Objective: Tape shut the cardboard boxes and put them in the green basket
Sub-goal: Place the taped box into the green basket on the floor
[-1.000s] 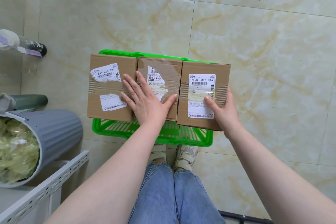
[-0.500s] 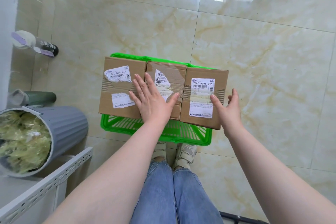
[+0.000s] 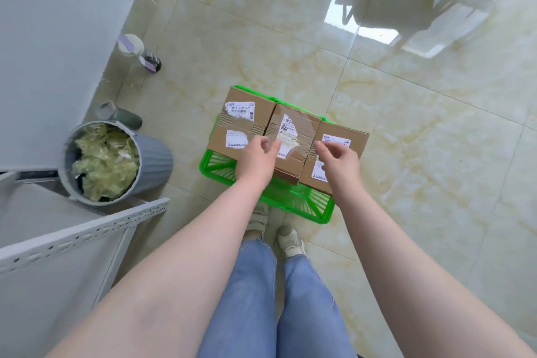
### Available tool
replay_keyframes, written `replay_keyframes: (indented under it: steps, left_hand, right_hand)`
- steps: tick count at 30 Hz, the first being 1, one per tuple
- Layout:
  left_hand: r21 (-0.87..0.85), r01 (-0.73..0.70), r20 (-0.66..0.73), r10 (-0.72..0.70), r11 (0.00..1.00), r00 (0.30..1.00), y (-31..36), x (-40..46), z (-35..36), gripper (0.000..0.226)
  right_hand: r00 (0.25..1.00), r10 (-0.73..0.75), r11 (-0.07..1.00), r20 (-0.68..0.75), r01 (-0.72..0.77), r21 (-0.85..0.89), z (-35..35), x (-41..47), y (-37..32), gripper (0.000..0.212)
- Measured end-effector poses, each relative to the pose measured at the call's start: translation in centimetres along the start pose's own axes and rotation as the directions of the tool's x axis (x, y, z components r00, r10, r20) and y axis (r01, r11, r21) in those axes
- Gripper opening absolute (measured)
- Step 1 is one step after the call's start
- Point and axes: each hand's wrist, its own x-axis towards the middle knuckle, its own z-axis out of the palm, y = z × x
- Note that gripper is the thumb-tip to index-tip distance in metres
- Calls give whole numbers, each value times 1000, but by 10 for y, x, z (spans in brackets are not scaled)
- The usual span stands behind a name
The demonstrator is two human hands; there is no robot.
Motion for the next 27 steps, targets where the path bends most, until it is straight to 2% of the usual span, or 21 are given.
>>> replay_keyframes:
  steps: [4,6,8,11,15,20,22,24,25,27]
  left_hand:
    - [-194,32,-125,-57,980,990,0,-50,-56,29]
    - [-344,41,-178,-108,938,978,-9,-81,-82,26]
    - [-516,52,-196,-177,855,965,-21,-116,-109,25]
    - [-735,21,-234,-282,678,930,-50,-175,-154,26]
    - [-874,-71,-304,-426,481,852,-109,-263,-222,25]
    - [-908,-278,-415,-584,313,698,-215,-374,-302,20]
    - [-899,-343,-436,-647,274,625,-263,-412,-327,19]
    - [-890,-376,-442,-685,257,579,-309,-441,-352,18]
    - [-886,-385,-446,-695,257,564,-329,-453,-366,18]
    - [-878,-393,-460,-703,271,542,-366,-474,-402,18]
  right_hand:
    - [985,-44,999,166,42,20,11,-56,-42,12]
    - [966,-70,997,249,74,-5,19,-86,-59,12]
    - [937,-91,993,337,111,-43,31,-119,-74,13]
    - [863,-101,984,494,161,-80,59,-174,-92,12]
    - [723,-77,954,686,253,-160,119,-263,-104,16]
    - [461,11,885,888,409,-223,208,-389,-96,13]
    - [342,49,838,939,497,-224,244,-440,-87,15]
    - [255,71,793,964,572,-209,281,-490,-74,19]
    - [225,70,781,972,593,-194,299,-513,-68,20]
    - [221,37,785,974,597,-166,336,-557,-54,22]
